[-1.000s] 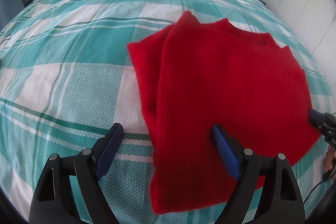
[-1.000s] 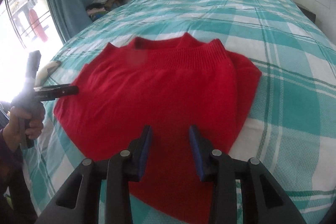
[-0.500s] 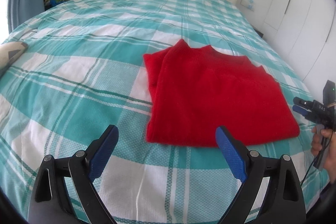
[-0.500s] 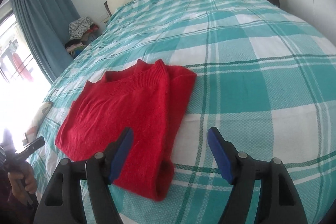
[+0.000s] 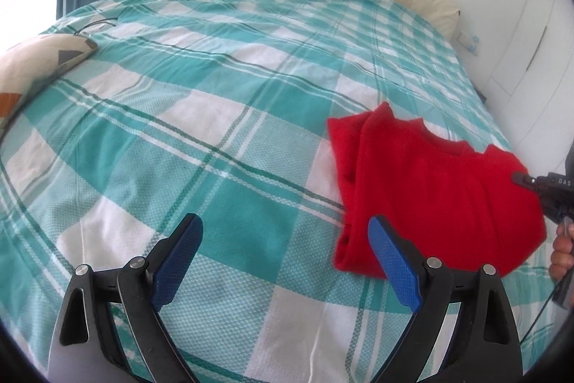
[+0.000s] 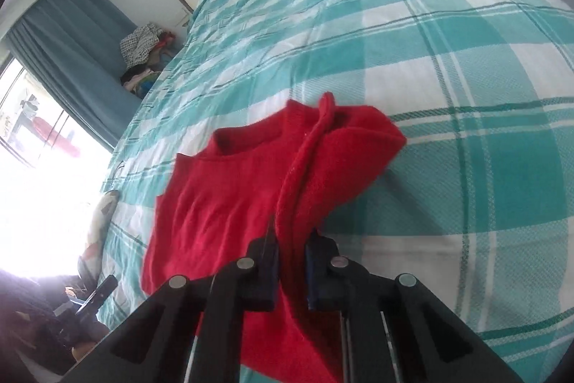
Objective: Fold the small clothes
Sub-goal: 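Grasp the side edge of the folded sweater with the right gripper, then fold the edge over onto the other half and open the right gripper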
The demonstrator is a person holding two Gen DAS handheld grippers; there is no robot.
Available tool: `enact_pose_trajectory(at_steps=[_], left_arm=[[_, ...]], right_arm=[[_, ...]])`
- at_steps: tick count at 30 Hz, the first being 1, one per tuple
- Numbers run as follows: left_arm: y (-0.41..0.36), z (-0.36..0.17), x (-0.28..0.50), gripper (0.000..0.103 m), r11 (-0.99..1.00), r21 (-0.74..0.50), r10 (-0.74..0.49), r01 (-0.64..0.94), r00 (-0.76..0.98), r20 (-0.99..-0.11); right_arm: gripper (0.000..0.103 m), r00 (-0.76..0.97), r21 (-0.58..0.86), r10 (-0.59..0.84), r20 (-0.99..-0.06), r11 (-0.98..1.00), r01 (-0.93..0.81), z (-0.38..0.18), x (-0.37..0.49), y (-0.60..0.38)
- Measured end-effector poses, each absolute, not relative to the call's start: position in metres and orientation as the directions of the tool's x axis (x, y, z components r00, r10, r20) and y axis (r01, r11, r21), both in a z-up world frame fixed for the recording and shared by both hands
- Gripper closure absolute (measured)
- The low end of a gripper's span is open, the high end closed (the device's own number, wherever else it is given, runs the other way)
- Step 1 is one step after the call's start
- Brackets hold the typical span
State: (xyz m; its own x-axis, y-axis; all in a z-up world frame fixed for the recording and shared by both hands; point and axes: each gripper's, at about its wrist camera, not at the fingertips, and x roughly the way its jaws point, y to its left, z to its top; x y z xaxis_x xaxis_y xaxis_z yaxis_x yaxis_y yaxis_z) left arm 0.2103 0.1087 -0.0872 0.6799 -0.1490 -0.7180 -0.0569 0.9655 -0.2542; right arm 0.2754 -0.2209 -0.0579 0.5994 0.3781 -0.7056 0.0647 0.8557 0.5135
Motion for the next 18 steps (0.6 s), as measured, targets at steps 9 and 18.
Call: enact_pose_trajectory(at_steps=[9, 18], left_arm=[[0.141, -0.091, 0.211, 0.009, 0.970, -0.188, -0.032, -0.154, 0.688, -0.725], [0.169, -0.093, 0.211, 0.009, 0.955, -0.223, -0.033, -0.194, 0.678, -0.734]], right_arm=[[0.092, 0.538, 0.435, 0.393, -0.745, 0.899, -0.055, -0.064, 0.346, -0.042], [0.075, 0.382, 0.579, 0.631, -0.675, 0.774, -0.256, -0.096, 0.342, 0.022]])
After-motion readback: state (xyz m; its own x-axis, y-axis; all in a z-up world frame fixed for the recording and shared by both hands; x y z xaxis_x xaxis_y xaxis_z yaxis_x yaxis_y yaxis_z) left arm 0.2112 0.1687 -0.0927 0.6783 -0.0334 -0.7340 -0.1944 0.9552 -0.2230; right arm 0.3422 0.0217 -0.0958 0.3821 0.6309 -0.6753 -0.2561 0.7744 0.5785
